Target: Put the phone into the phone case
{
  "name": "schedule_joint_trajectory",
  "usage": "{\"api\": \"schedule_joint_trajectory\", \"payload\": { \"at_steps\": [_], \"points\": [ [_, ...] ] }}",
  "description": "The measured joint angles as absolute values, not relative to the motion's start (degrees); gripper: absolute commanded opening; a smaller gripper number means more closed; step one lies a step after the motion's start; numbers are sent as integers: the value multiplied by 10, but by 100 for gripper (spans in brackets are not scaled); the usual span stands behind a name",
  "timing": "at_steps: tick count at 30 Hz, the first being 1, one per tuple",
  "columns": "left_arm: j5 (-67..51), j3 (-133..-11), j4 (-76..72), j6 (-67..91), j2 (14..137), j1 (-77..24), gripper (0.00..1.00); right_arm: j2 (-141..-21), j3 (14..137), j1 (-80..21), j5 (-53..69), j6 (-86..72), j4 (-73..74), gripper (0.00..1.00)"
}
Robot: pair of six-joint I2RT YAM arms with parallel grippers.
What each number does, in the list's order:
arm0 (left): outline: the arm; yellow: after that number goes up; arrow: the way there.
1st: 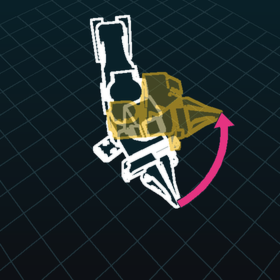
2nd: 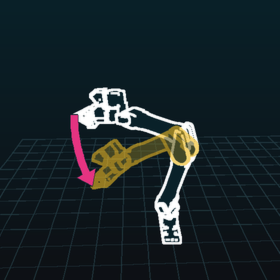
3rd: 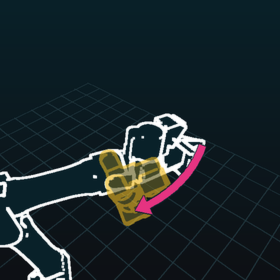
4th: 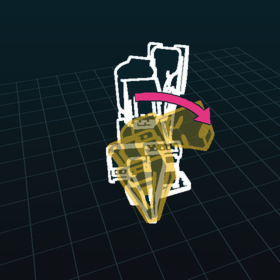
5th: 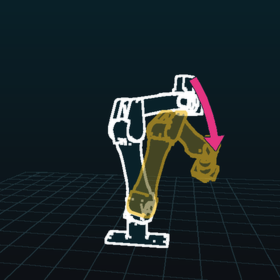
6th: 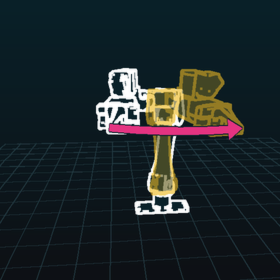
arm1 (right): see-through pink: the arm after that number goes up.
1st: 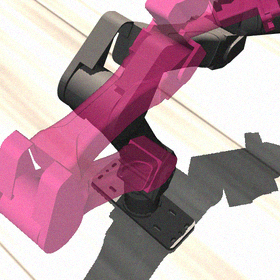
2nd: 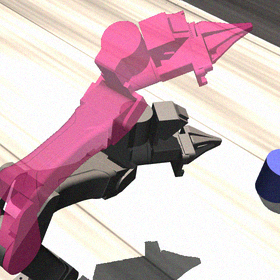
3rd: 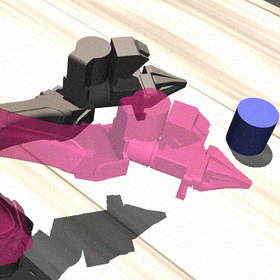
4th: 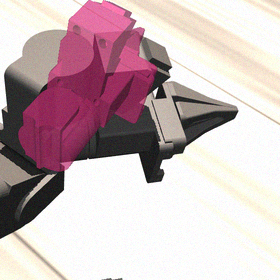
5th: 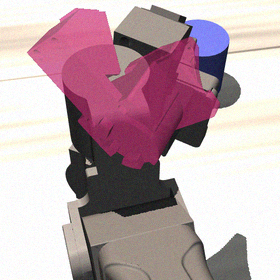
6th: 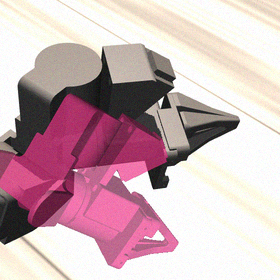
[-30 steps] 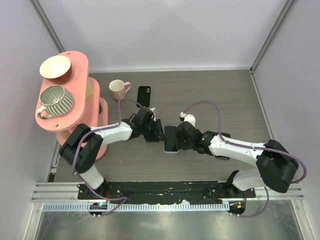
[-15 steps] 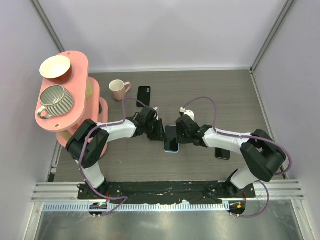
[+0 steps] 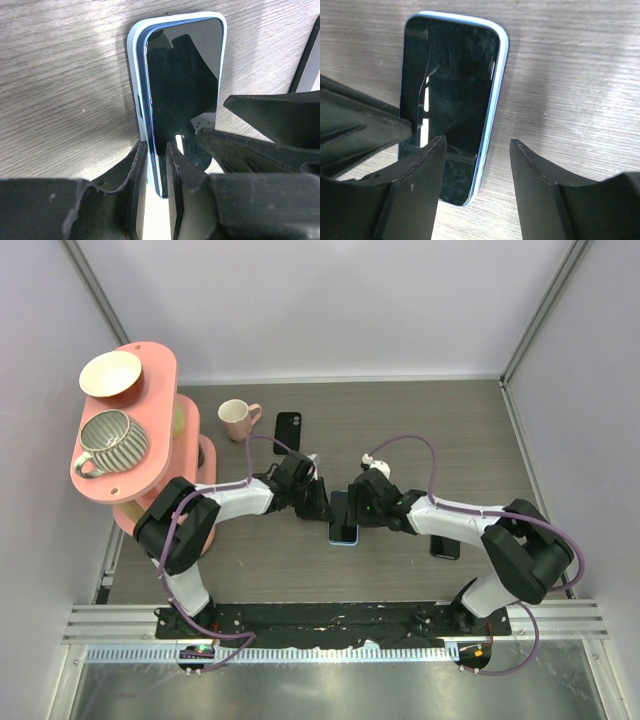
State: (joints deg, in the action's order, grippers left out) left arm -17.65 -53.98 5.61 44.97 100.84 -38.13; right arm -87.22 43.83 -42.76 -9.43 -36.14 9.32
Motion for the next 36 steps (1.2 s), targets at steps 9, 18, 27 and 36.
{"api": "schedule_joint_trajectory", "payload": {
  "at_steps": [9,18,27,36],
  "points": [
    [-192,-540,42,461,1015,-380,22,-838,388,-410,-32,-364,57,73],
    [-202,-540,26,466,1023,-378,22,-852,376,-410,-13,-364,-13,74],
    [-218,-524,-4,481,1025,-372,22,-839,355,-390,33,-383,-48,77],
    [-250,-496,-62,521,1030,-362,23,-806,287,-364,81,-438,-140,77]
  ]
}}
